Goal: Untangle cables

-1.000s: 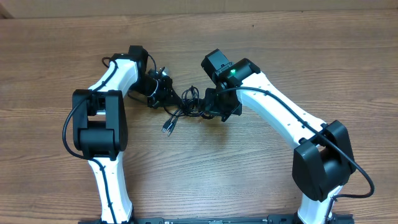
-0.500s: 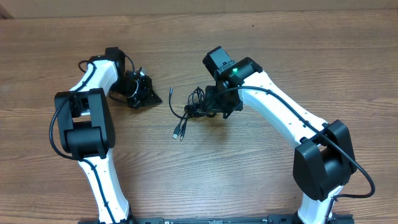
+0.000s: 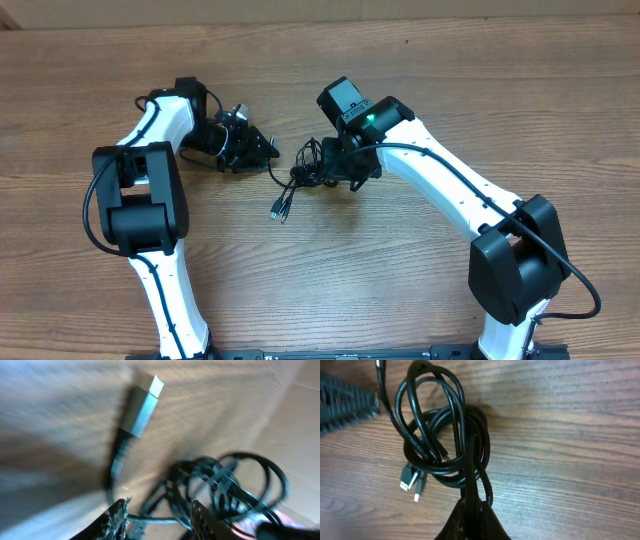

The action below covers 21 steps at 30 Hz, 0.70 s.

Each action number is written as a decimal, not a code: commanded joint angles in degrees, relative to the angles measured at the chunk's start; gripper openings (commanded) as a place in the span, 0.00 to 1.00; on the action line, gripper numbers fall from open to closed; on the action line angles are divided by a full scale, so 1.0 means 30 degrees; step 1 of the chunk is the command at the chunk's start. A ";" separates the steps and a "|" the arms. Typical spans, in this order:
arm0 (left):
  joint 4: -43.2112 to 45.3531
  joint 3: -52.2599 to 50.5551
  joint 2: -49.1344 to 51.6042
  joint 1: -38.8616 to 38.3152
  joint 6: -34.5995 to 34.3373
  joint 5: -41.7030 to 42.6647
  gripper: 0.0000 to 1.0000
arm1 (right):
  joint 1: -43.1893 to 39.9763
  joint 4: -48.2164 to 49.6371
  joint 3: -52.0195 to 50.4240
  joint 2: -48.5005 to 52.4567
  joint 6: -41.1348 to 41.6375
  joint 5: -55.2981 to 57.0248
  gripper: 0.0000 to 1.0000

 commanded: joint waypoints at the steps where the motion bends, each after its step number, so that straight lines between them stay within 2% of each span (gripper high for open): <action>1: -0.1166 0.0051 0.0270 -0.0219 0.2113 0.2018 0.28 | 0.0058 0.0415 -0.0204 -0.0262 0.0131 0.0233 0.04; 2: -0.1668 0.0051 0.0262 -0.0233 0.2754 0.2273 0.18 | 0.0058 0.0495 -0.0270 -0.0262 0.0124 0.0240 0.04; 4: -0.2382 0.0051 0.0138 -0.0233 0.2871 0.2302 0.06 | 0.0058 0.0619 -0.0342 -0.0255 0.0117 0.0313 0.04; 9: -0.2958 0.0051 -0.0918 -0.0284 0.2186 0.1821 0.04 | 0.0058 0.1137 -0.0342 -0.0219 0.0131 0.0423 0.04; 14: -0.2747 0.0051 -0.2586 -0.0561 -0.1610 -0.2040 0.07 | 0.0058 0.1129 -0.0350 -0.0211 0.0131 0.0423 0.04; 16: -0.2747 0.0051 -0.3067 -0.0903 -0.3147 -0.3832 0.12 | 0.0066 0.1137 -0.0357 -0.0211 0.0131 0.0423 0.04; 18: -0.2783 0.0051 -0.3162 -0.1290 -0.3504 -0.4146 0.17 | 0.0058 0.1144 -0.0379 -0.0211 0.0131 0.0430 0.04; 21: -0.2725 0.0044 -0.3126 -0.2120 -0.3745 -0.4306 0.30 | 0.0058 0.1158 -0.0423 -0.0211 0.0124 0.0430 0.04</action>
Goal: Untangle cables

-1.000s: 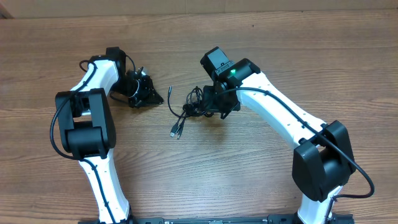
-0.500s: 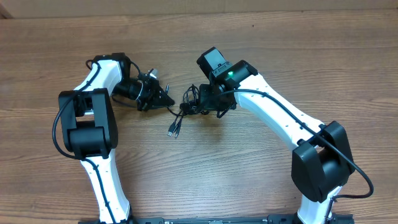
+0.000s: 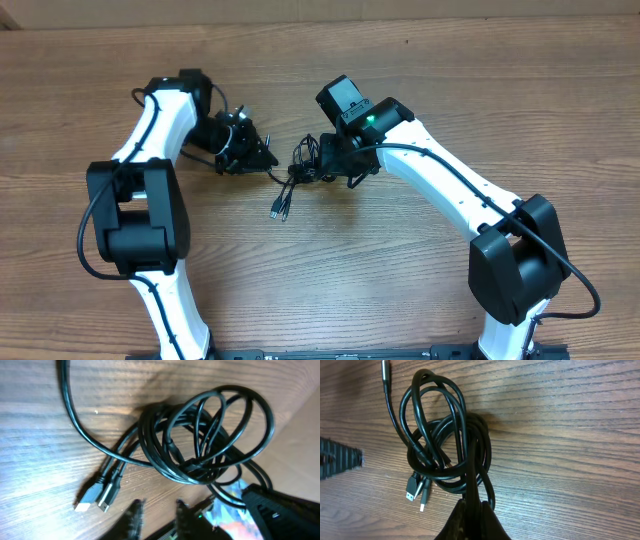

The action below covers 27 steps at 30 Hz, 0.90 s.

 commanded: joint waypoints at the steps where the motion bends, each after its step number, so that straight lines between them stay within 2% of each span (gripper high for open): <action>1: 0.0073 0.0051 -0.0262 -0.1035 -0.1530 -0.1501 0.34 | 0.0058 0.0124 -0.0204 -0.0211 0.0073 0.0168 0.04; 4: 0.0299 0.0051 -0.0255 -0.1865 -0.2302 -0.2251 0.43 | 0.0058 0.0066 -0.0226 -0.0211 0.0073 0.0168 0.04; 7: 0.0525 0.0051 -0.0255 -0.2557 -0.4401 -0.3708 0.44 | 0.0058 0.0066 -0.0226 -0.0211 0.0073 0.0168 0.04; 10: 0.0969 0.0051 -0.0255 -0.3075 -0.6703 -0.5056 0.51 | 0.0058 0.0109 -0.0226 -0.0211 0.0073 0.0168 0.04; 14: 0.1625 0.0051 -0.0255 -0.3351 -0.8189 -0.5202 0.53 | 0.0058 0.0102 -0.0226 -0.0211 0.0073 0.0160 0.04; 22: 0.2565 0.0051 -0.0255 -0.3934 -0.9289 -0.5195 0.55 | 0.0058 0.0095 -0.0226 -0.0211 0.0073 0.0102 0.04; 27: 0.2922 0.0051 -0.0255 -0.4408 -0.9544 -0.5348 0.52 | 0.0066 0.0102 -0.0233 -0.0211 0.0073 -0.0051 0.04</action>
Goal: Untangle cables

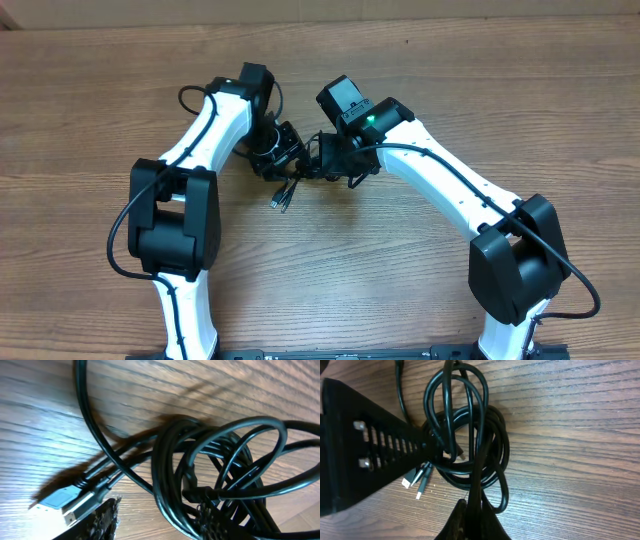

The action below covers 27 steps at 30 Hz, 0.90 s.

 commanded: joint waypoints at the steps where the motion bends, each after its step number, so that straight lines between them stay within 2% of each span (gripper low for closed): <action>1: 0.0117 0.0058 -0.0233 -0.0466 -0.0758 -0.0452 0.50 | 0.0066 0.0131 -0.0204 -0.0211 0.0058 -0.0095 0.04; 3: 0.0102 0.0058 -0.0233 -0.0648 -0.1246 -0.1035 0.48 | 0.0058 0.0131 -0.0204 -0.0211 0.0066 -0.0095 0.04; 7: 0.0153 0.0051 -0.0233 -0.0816 -0.2288 -0.1982 0.50 | 0.0058 0.0029 -0.0204 -0.0211 0.0058 -0.0255 0.04; 9: 0.0255 0.0051 -0.0233 -0.0823 -0.2397 -0.2018 0.47 | 0.0058 -0.0058 -0.0204 -0.0211 0.0058 -0.0240 0.04; 12: 0.0437 0.0000 -0.0233 -0.0831 -0.2390 -0.2047 0.35 | 0.0058 -0.0087 -0.0204 -0.0211 0.0058 -0.0240 0.04; 13: 0.0481 -0.0051 -0.0233 -0.0838 -0.2390 -0.2084 0.34 | 0.0058 -0.0087 -0.0204 -0.0211 0.0058 -0.0240 0.04; 23: 0.1807 -0.1559 -0.0233 -0.0845 -0.2419 -0.2149 0.34 | 0.0058 -0.0080 -0.0204 -0.0211 0.0058 -0.0233 0.04; 26: 0.1909 -0.1960 -0.0233 -0.0845 -0.2397 -0.2055 0.13 | 0.0058 -0.0080 -0.0204 -0.0211 0.0051 -0.0233 0.05; 27: 0.1894 -0.2011 -0.0233 -0.0845 -0.2382 -0.2069 0.10 | 0.0058 -0.0080 -0.0204 -0.0211 0.0051 -0.0233 0.05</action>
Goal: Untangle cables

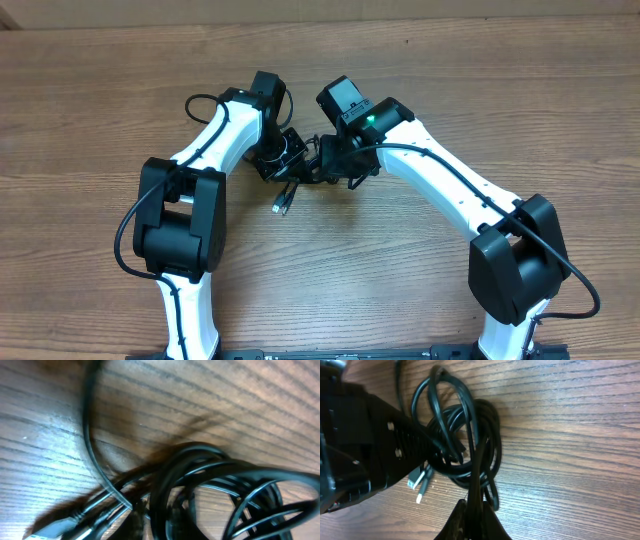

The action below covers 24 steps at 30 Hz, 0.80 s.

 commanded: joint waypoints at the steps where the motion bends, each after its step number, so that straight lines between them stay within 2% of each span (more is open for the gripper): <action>1: -0.0189 -0.0546 -0.0233 -0.0182 -0.0095 -0.0364 0.08 | 0.0058 0.0117 -0.0204 -0.0211 0.0058 0.0036 0.05; 3: -0.0189 -0.0546 -0.0233 -0.0182 0.0117 -0.0364 0.04 | 0.0058 0.0109 -0.0204 -0.0211 -0.0015 0.0036 0.05; 16: -0.0262 -0.0546 -0.0233 -0.0124 0.0758 -0.0364 0.04 | 0.0058 0.0189 -0.0211 -0.0211 -0.0007 0.0175 0.08; 20: -0.0277 -0.0546 -0.0233 -0.0124 0.0750 -0.0364 0.04 | 0.0058 0.0168 -0.0240 -0.0211 0.0000 0.0386 0.15; 24: -0.0590 -0.0546 -0.0233 -0.0124 0.0758 -0.0364 0.04 | 0.0058 0.0233 -0.0554 -0.0211 0.0000 0.0393 0.28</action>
